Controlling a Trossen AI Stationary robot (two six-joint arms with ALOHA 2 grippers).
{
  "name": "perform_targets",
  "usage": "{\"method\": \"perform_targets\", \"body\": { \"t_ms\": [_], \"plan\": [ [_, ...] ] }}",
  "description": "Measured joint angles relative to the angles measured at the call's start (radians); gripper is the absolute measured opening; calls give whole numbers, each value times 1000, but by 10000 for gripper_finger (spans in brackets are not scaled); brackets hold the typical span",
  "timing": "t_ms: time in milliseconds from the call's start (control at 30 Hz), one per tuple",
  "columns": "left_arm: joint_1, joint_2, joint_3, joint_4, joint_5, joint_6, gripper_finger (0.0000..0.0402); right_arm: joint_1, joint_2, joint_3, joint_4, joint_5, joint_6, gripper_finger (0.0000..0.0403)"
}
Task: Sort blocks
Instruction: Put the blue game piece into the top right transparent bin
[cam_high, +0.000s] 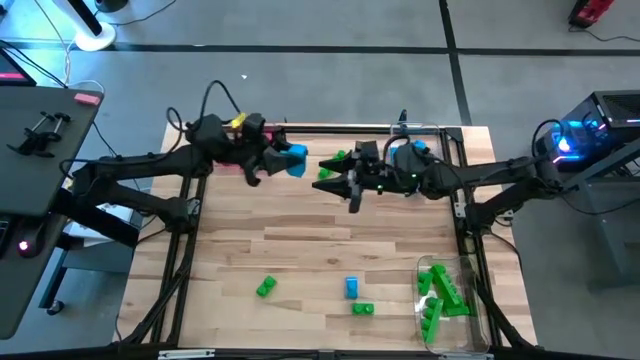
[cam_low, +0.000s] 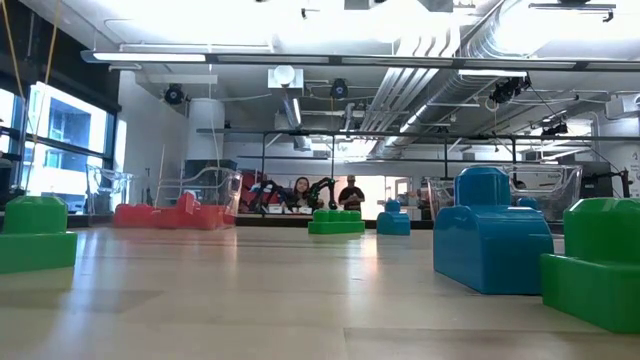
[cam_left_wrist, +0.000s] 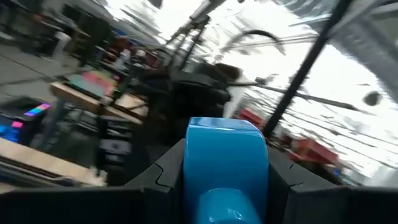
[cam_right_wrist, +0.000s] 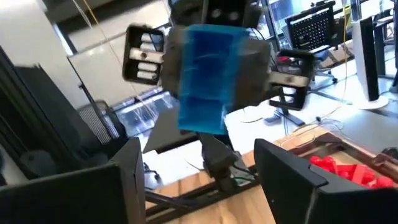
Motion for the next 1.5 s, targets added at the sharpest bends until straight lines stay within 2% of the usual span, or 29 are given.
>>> {"method": "perform_targets", "body": {
  "t_ms": [133,267,400,533,667,733,1100,1233,1433,1500],
  "plan": [
    [-8,40,0,2,-67,59,111,22,38,61,-83,35,-102,193],
    [-9,55,0,19,-70,63,111,43,52,112,-214,175,-164,193],
    [-12,56,0,41,-70,67,111,43,51,125,-209,223,-181,193],
    [-25,56,0,95,-64,74,111,40,51,128,-207,214,-154,193],
    [-39,66,0,91,-65,114,111,29,51,128,-162,110,-113,193],
    [-45,80,-1,96,-70,120,111,28,51,128,-145,90,-93,193],
    [-58,153,-1,219,-73,130,111,28,51,128,-163,118,-72,186],
    [-58,158,-1,213,-67,131,111,28,51,128,-164,148,-72,145],
    [-57,156,-1,217,-59,147,111,10,51,128,-165,148,-69,30],
    [-57,156,-1,218,-59,145,115,6,50,128,-165,147,-68,10]
  ]
}}
